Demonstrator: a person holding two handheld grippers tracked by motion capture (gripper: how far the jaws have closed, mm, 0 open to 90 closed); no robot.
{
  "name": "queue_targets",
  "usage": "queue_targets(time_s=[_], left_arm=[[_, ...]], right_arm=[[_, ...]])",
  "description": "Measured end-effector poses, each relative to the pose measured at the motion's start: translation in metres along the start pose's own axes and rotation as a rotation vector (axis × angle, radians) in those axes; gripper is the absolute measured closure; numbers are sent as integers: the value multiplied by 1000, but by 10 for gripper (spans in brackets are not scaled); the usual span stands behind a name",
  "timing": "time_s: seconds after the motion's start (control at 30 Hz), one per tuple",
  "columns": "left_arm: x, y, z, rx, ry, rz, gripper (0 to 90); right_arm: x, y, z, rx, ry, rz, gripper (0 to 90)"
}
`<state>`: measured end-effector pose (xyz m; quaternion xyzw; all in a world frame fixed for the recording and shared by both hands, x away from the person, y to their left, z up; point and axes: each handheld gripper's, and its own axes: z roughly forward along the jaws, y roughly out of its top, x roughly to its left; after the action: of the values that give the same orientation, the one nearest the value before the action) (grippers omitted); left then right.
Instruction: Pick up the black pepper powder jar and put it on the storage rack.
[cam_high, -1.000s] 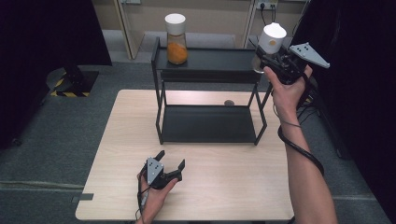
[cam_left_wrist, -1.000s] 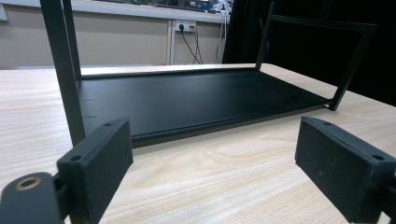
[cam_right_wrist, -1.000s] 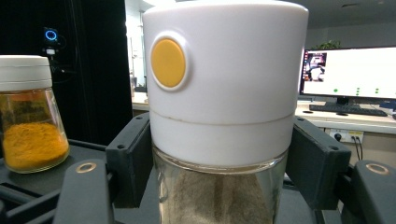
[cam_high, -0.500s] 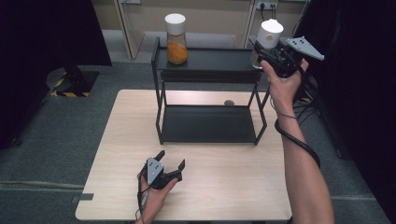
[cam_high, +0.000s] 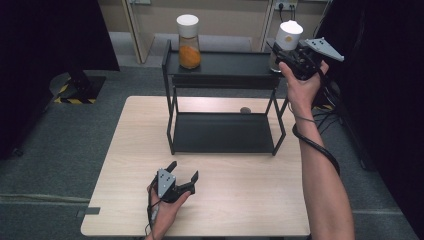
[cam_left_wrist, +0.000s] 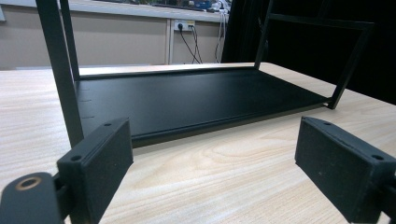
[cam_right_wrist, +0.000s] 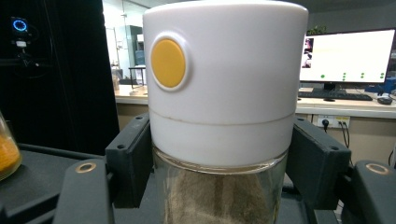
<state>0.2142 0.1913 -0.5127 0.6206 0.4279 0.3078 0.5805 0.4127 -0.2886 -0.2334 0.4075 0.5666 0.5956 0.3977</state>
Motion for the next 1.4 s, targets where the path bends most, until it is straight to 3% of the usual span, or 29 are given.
queue_targets(time_s=[0.6, 1.4], left_arm=[[-1, 0, 0, -3, -1, 5, 107], [-1, 0, 0, -3, -3, 7, 107]], right_arm=[[2, 2, 14, 17, -29, 17, 310], [6, 1, 25, 25, -52, 5, 309]])
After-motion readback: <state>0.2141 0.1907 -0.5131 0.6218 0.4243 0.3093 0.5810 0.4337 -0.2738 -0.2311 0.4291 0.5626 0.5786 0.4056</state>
